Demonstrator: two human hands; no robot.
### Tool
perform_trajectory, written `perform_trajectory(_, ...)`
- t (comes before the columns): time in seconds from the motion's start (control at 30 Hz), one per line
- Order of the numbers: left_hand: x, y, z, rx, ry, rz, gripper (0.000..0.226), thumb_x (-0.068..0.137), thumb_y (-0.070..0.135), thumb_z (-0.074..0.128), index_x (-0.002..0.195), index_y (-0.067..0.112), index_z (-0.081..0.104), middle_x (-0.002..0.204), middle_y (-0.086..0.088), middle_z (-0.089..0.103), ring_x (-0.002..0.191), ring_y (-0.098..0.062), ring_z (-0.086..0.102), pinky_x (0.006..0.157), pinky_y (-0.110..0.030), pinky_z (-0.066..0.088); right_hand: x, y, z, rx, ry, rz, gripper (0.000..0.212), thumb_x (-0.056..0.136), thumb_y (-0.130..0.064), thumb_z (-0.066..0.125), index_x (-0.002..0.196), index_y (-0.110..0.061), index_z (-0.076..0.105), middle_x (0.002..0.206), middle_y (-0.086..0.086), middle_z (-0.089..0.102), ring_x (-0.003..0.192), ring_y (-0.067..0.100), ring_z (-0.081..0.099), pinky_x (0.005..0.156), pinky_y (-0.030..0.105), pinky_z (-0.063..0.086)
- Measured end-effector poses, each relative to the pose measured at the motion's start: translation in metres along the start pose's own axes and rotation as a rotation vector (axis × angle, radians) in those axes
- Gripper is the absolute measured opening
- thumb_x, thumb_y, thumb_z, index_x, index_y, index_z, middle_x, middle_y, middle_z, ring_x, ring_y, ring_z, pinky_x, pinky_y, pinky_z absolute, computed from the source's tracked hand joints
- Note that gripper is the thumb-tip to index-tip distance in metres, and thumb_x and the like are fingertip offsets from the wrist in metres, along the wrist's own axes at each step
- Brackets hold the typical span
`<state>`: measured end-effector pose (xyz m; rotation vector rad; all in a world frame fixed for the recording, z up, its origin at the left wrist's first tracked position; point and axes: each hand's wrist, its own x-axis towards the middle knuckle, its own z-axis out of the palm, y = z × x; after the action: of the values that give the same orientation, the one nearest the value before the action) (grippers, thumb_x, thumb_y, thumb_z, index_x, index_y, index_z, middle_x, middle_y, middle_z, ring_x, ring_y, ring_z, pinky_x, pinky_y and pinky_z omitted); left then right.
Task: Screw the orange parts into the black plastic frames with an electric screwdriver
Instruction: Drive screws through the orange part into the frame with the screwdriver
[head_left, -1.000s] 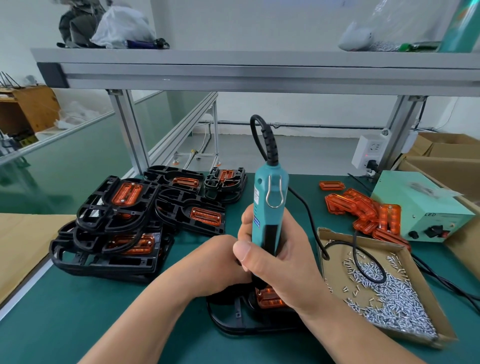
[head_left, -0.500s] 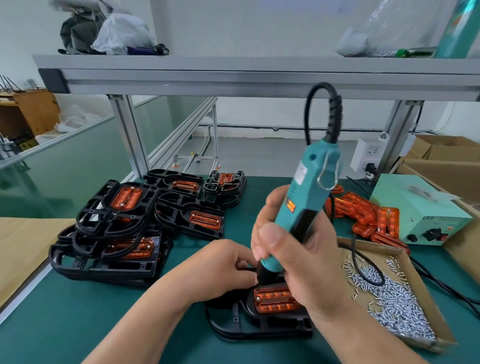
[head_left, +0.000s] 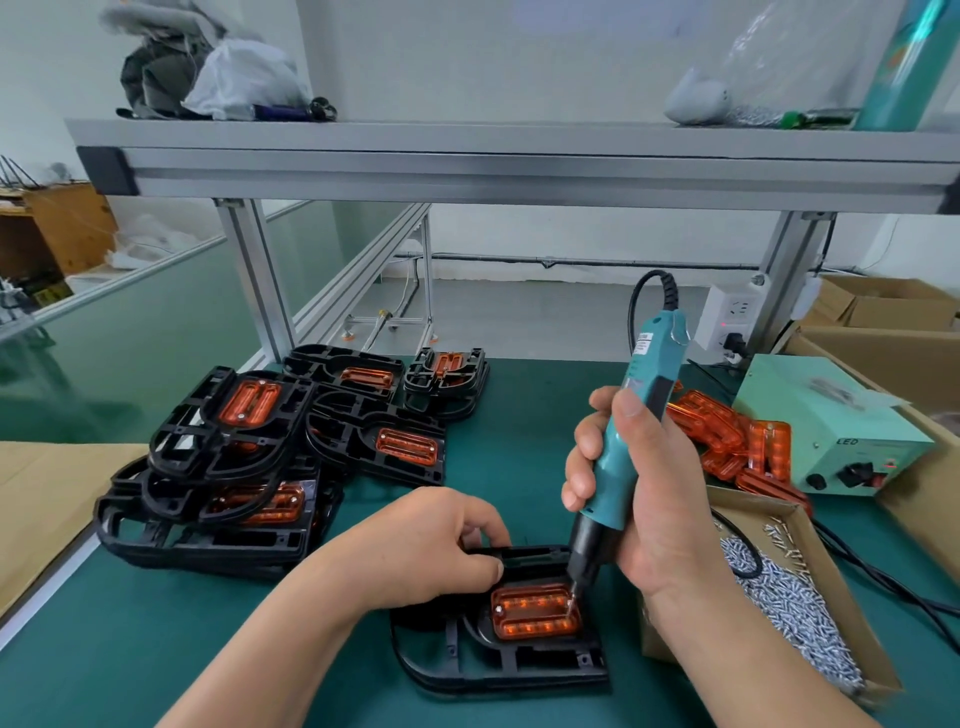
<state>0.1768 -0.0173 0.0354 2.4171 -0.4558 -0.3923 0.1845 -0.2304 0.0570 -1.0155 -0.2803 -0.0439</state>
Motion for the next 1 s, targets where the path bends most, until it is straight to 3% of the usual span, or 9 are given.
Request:
perform_trajectory(0.07, 0.000, 0.000, 0.000, 0.017, -0.004, -0.006, 0.013, 0.085, 0.042, 0.070, 0.098, 0.039, 0.071, 0.090, 0.001, 0.072, 0.073, -0.021, 0.064, 0.072, -0.042, 0.057, 0.000, 0.000, -0.004, 0.014, 0.024, 0.026, 0.084, 0.064, -0.063, 0.096, 0.115, -0.011, 0.053, 0.075, 0.006, 0.053, 0.046, 0.020, 0.049, 0.045, 0.032, 0.047)
perform_trajectory(0.2, -0.002, -0.001, 0.000, 0.061, -0.009, -0.037, 0.018, 0.079, 0.045, 0.065, 0.096, 0.041, 0.065, 0.086, 0.003, 0.069, 0.066, -0.010, 0.056, 0.070, -0.043, 0.056, 0.000, 0.002, -0.016, 0.050, 0.089, 0.096, 0.060, 0.083, -0.055, 0.081, 0.116, -0.010, 0.057, 0.075, 0.006, 0.054, 0.050, 0.019, 0.050, 0.045, 0.032, 0.048)
perform_trajectory(0.33, -0.001, -0.003, -0.003, 0.121, 0.009, -0.078, 0.025, 0.074, 0.049, 0.061, 0.099, 0.044, 0.059, 0.085, 0.014, 0.062, 0.071, -0.007, 0.057, 0.069, -0.033, 0.052, 0.002, 0.004, -0.024, 0.021, 0.143, 0.157, 0.080, 0.063, -0.059, 0.097, 0.117, -0.015, 0.057, 0.077, 0.006, 0.057, 0.054, 0.019, 0.053, 0.046, 0.034, 0.050)
perform_trajectory(0.5, -0.001, -0.006, -0.005, 0.112, -0.007, -0.082, 0.031, 0.076, 0.047, 0.061, 0.107, 0.050, 0.064, 0.084, 0.017, 0.061, 0.073, -0.001, 0.059, 0.063, -0.020, 0.042, 0.001, 0.009, -0.038, -0.185, 0.139, 0.169, 0.029, 0.095, -0.026, 0.080, 0.105, -0.013, 0.056, 0.084, 0.007, 0.056, 0.061, 0.021, 0.058, 0.052, 0.035, 0.056)
perform_trajectory(0.63, 0.000, -0.007, -0.005, 0.094, -0.017, -0.077, 0.026, 0.076, 0.045, 0.062, 0.102, 0.049, 0.066, 0.082, 0.012, 0.064, 0.071, -0.007, 0.061, 0.062, -0.028, 0.050, 0.000, 0.011, -0.041, -0.456, 0.115, 0.206, 0.032, 0.098, -0.005, 0.071, 0.125, -0.016, 0.058, 0.094, 0.009, 0.058, 0.066, 0.020, 0.065, 0.061, 0.039, 0.063)
perform_trajectory(0.7, -0.001, -0.007, -0.005, 0.090, -0.021, -0.082, 0.026, 0.076, 0.045, 0.062, 0.101, 0.049, 0.067, 0.083, 0.011, 0.066, 0.075, -0.012, 0.065, 0.068, -0.036, 0.056, -0.001, 0.011, -0.041, -0.547, 0.068, 0.215, 0.037, 0.099, -0.005, 0.069, 0.128, -0.025, 0.058, 0.098, 0.011, 0.058, 0.068, 0.020, 0.068, 0.064, 0.041, 0.065)
perform_trajectory(0.87, 0.000, -0.007, -0.006, 0.079, -0.027, -0.079, 0.026, 0.076, 0.044, 0.062, 0.100, 0.050, 0.067, 0.084, 0.014, 0.066, 0.075, -0.009, 0.065, 0.065, -0.030, 0.053, 0.000, 0.002, -0.045, -0.805, 0.048, 0.124, 0.033, 0.087, -0.031, 0.076, 0.111, -0.043, 0.059, 0.089, 0.001, 0.065, 0.071, 0.024, 0.076, 0.065, 0.039, 0.066)
perform_trajectory(1.0, -0.001, -0.008, -0.006, 0.076, -0.028, -0.080, 0.025, 0.077, 0.044, 0.063, 0.101, 0.050, 0.067, 0.084, 0.014, 0.065, 0.071, -0.005, 0.062, 0.062, -0.026, 0.048, 0.005, -0.015, -0.053, -0.825, 0.108, 0.098, 0.037, 0.076, -0.037, 0.079, 0.107, -0.026, 0.062, 0.090, 0.009, 0.067, 0.065, 0.026, 0.073, 0.060, 0.033, 0.062)
